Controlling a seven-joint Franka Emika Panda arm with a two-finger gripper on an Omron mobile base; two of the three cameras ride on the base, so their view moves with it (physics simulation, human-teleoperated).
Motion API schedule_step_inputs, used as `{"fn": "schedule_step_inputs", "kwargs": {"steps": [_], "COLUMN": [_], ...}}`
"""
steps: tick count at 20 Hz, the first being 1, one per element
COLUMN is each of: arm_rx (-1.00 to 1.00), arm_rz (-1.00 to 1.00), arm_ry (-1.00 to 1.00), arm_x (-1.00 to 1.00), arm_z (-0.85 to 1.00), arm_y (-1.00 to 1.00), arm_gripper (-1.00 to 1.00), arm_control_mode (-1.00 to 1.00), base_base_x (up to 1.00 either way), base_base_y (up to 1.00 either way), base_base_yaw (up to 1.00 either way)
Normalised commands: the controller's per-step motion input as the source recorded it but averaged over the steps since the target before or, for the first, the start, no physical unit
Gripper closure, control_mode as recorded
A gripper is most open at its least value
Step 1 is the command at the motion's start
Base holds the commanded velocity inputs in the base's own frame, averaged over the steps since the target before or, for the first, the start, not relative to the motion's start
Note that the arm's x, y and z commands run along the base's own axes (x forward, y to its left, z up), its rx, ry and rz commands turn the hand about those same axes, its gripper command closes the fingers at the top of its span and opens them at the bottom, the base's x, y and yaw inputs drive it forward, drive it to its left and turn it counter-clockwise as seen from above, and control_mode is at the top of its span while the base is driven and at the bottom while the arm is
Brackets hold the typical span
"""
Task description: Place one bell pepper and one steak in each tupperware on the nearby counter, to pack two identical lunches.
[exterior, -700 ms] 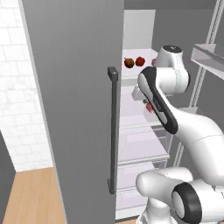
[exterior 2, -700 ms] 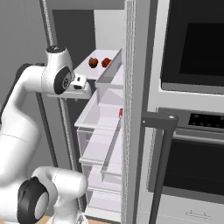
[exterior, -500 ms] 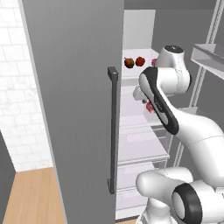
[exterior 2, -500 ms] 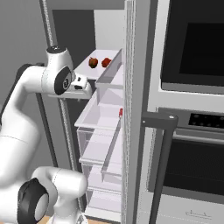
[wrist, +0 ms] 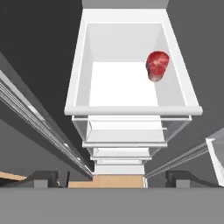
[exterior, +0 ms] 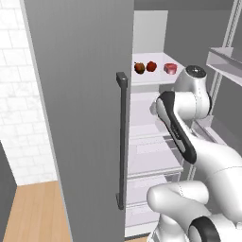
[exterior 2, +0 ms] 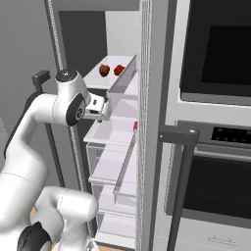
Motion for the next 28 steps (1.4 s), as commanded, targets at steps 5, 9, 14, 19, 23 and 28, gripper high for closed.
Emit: {"fn": "schedule_step_inputs", "kwargs": {"steps": [5, 9, 14, 19, 23, 28], "arm_rx": [-0.04, 0.00, 0.01, 0.02, 0.00, 0.00], "arm_rz": [-0.28, -0.29, -0.20, -0.05, 0.00, 0.00], "arm_ry": [-0.08, 0.02, 0.06, 0.05, 0.08, 0.03], "arm_x": [0.05, 0.16, 0.33, 0.58, 0.65, 0.58], "arm_z": [-0.69, -0.43, -0.16, -0.04, -0.06, -0.12], "arm_y": [-0.35, -0.38, -0.39, -0.10, 0.00, -0.03], "arm_gripper": [-1.00, -1.00, -1.00, -1.00, -1.00, -1.00], "arm_control_mode": [-1.00, -1.00, -1.00, -1.00, -1.00, -1.00], "base_base_x": [0.00, 0.00, 0.00, 0.00, 0.00, 0.00], "base_base_y": [0.00, 0.00, 0.00, 0.00, 0.00, 0.00], "base_base_yaw": [0.00, 0.00, 0.00, 0.00, 0.00, 0.00]}}
